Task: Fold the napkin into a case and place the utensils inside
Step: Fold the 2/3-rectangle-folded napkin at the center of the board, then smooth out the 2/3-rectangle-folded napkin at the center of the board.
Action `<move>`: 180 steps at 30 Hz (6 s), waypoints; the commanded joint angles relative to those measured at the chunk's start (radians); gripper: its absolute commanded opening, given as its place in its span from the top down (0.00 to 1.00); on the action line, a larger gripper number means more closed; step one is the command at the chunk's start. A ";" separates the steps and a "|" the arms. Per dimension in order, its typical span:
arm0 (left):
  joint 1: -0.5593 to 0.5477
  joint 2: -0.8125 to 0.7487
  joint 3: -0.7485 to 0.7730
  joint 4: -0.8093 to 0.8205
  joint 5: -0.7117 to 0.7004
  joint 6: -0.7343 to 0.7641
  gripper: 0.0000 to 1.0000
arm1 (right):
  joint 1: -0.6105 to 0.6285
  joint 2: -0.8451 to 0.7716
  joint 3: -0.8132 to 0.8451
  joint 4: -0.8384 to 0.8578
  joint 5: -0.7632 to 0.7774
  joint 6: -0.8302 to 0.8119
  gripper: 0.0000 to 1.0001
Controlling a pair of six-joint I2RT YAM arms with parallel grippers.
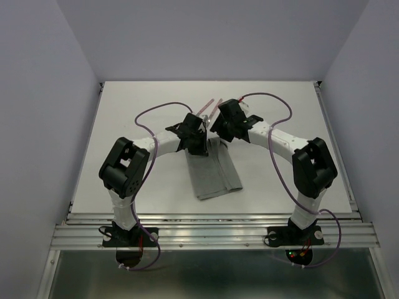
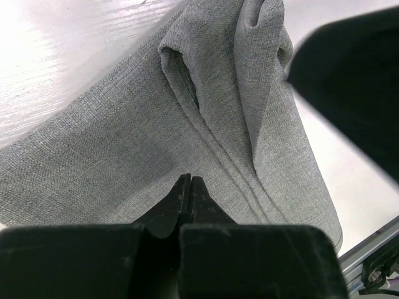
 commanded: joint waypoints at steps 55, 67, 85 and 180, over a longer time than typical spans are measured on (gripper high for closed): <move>-0.068 0.220 0.403 -0.194 -0.272 -0.076 0.64 | -0.142 -0.610 -0.595 -0.031 0.010 -0.186 0.27; -0.056 0.217 0.379 -0.140 -0.186 -0.018 1.00 | -0.142 -0.456 -0.616 0.088 -0.380 -0.335 0.27; -0.010 0.159 0.287 -0.085 -0.093 0.008 1.00 | -0.142 -0.332 -0.718 0.226 -0.537 -0.319 0.32; 0.041 0.140 0.212 -0.071 0.098 0.131 1.00 | 0.373 -0.197 -0.415 -0.211 0.215 -0.329 0.48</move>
